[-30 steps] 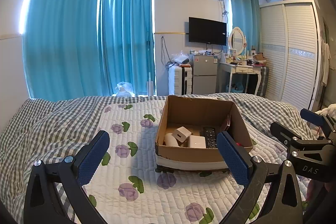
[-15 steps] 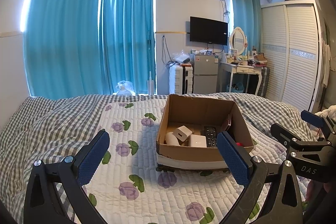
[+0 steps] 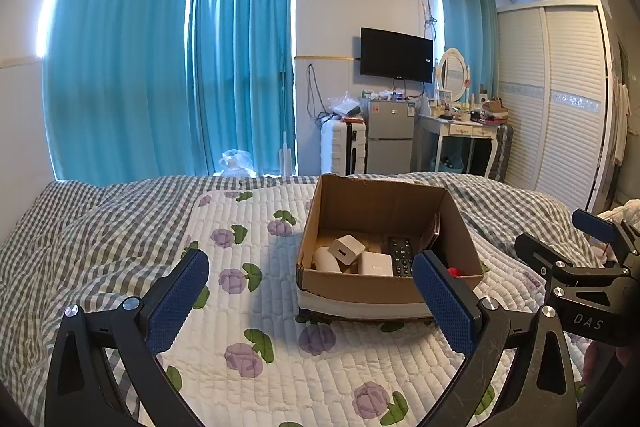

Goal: Organize rigid objects

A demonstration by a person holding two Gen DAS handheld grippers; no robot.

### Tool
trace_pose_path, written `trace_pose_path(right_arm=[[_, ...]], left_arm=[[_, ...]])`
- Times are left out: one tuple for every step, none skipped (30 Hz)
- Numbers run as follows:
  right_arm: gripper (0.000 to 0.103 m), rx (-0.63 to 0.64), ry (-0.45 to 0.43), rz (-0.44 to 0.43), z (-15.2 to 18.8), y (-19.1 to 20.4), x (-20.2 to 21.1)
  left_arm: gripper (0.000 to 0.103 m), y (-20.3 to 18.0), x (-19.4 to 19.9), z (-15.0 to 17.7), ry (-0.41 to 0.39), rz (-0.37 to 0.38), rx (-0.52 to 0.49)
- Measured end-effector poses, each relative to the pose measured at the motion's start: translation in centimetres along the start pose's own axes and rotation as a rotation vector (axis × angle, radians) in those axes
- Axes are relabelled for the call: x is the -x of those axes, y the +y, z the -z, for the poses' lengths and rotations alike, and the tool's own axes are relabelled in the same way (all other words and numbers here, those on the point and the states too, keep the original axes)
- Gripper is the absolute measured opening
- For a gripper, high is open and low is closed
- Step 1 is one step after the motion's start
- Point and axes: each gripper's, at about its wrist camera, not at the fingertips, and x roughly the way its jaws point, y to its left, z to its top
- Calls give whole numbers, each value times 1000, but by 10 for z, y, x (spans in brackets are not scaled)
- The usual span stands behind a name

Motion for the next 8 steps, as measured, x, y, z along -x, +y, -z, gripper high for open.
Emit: trace_pose_path(right_arm=[[103, 0, 2, 0, 0, 0, 0], [103, 0, 3, 0, 1, 0, -1], [103, 0, 4, 1, 1, 1, -1], [103, 0, 4, 1, 1, 1, -1], [103, 0, 5, 0, 1, 1, -1], [103, 0, 8, -1, 2, 1, -2], [103, -1, 9, 0, 2, 1, -2], [103, -2, 10, 0, 2, 1, -2]], left_arm=[[103, 1, 0, 0, 1, 0, 2], [103, 1, 0, 1, 0, 1, 4], [103, 1, 1, 1, -2, 1, 5], [103, 2, 1, 1, -5, 0, 5], [103, 2, 1, 2, -4, -1, 3], [103, 2, 1, 2, -2, -5, 2], [103, 1, 1, 2, -2, -6, 1], [103, 1, 1, 2, -3, -6, 0]])
